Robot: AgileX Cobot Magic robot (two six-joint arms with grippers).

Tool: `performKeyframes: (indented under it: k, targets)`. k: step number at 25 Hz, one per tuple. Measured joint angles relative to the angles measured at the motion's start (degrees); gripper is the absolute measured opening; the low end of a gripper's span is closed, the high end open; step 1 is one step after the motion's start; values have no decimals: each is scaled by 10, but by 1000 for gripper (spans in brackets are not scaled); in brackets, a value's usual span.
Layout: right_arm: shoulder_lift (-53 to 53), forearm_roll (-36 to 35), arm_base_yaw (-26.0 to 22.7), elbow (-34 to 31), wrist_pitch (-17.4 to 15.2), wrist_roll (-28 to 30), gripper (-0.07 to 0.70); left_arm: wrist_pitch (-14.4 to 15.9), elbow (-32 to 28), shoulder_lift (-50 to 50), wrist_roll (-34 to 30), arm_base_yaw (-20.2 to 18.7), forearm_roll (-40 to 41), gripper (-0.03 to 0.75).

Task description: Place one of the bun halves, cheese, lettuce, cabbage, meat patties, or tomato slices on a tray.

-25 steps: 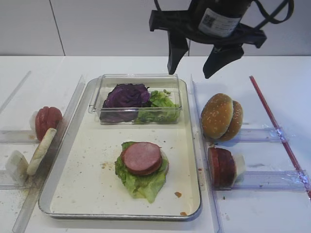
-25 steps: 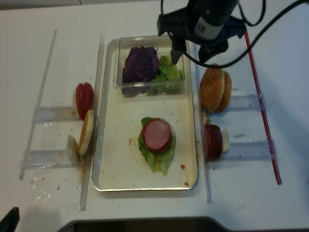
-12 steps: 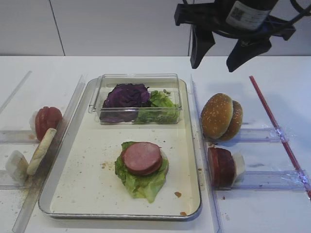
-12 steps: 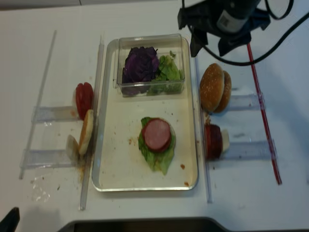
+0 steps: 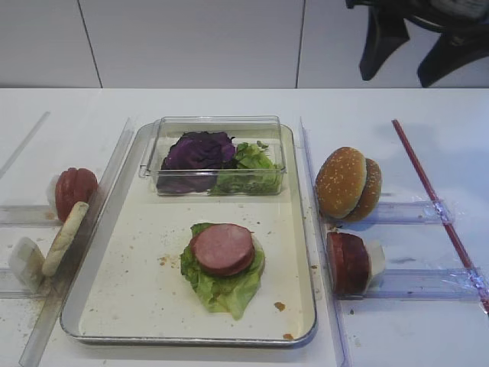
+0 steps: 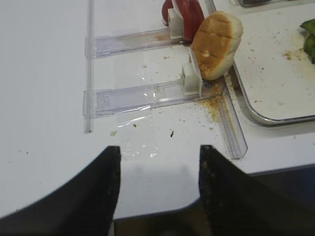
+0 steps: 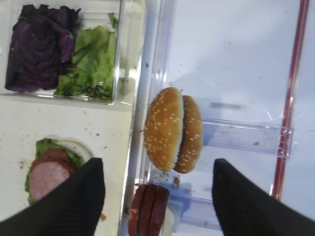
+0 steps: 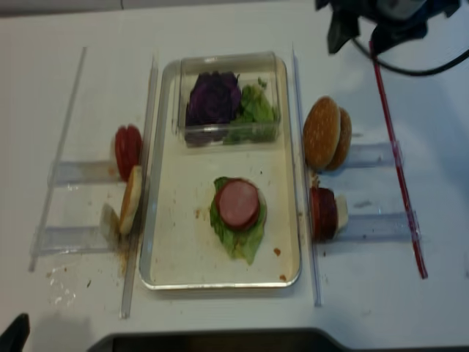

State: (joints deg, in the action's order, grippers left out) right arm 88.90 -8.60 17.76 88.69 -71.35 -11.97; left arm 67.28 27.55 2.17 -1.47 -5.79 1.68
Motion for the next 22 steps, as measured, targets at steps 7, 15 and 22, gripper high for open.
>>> performKeyframes:
  k: [7, 15, 22]
  targets:
    - [-63, 9, -72, -93, 0, 32, 487, 0, 0, 0, 0, 0, 0, 349]
    - [-145, 18, -178, -181, -1, 78, 487, 0, 0, 0, 0, 0, 0, 349]
    - [-167, 19, -207, -203, -1, 103, 487, 0, 0, 0, 0, 0, 0, 349]
